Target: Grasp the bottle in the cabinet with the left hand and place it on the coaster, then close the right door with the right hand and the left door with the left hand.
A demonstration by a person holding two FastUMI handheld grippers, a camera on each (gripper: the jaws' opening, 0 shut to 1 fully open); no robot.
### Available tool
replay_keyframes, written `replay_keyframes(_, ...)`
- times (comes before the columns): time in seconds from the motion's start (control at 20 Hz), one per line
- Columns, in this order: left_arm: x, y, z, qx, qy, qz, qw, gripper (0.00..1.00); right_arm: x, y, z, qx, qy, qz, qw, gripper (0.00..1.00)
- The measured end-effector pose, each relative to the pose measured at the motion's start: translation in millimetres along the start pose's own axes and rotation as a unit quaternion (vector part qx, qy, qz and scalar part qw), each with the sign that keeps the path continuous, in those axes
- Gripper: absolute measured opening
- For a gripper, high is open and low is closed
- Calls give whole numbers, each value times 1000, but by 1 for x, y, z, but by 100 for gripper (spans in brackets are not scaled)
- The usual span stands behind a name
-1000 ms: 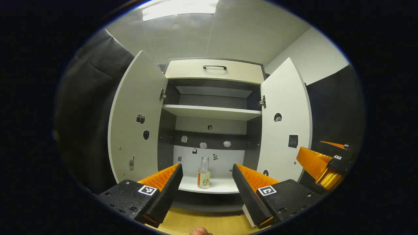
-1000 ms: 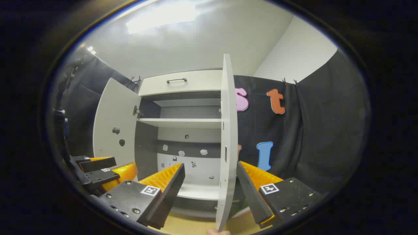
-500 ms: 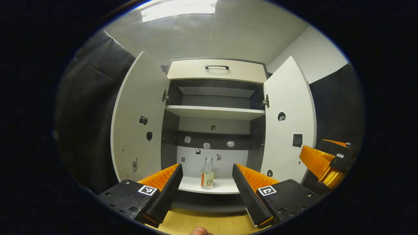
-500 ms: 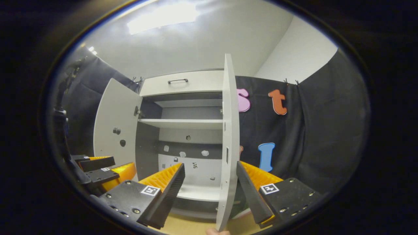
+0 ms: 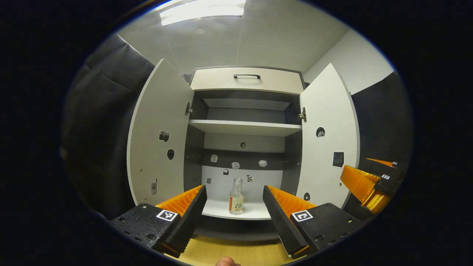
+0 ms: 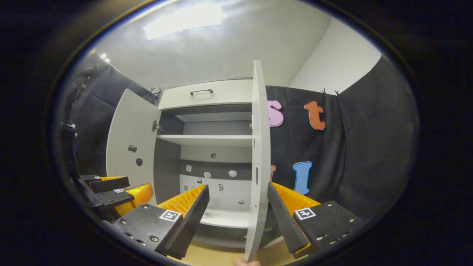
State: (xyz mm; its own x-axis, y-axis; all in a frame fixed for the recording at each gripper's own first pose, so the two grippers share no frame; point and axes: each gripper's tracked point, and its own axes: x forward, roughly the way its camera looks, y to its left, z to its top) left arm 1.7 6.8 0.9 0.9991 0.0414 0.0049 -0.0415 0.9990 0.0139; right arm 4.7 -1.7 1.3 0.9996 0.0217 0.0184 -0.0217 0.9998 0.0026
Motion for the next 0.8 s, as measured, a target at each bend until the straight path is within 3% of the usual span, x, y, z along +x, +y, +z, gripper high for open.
replay_keyframes(0.8,18,-3,-21,2,26,-14,1000,96,-5,-9,1,-5,-1,-14,1000,96)
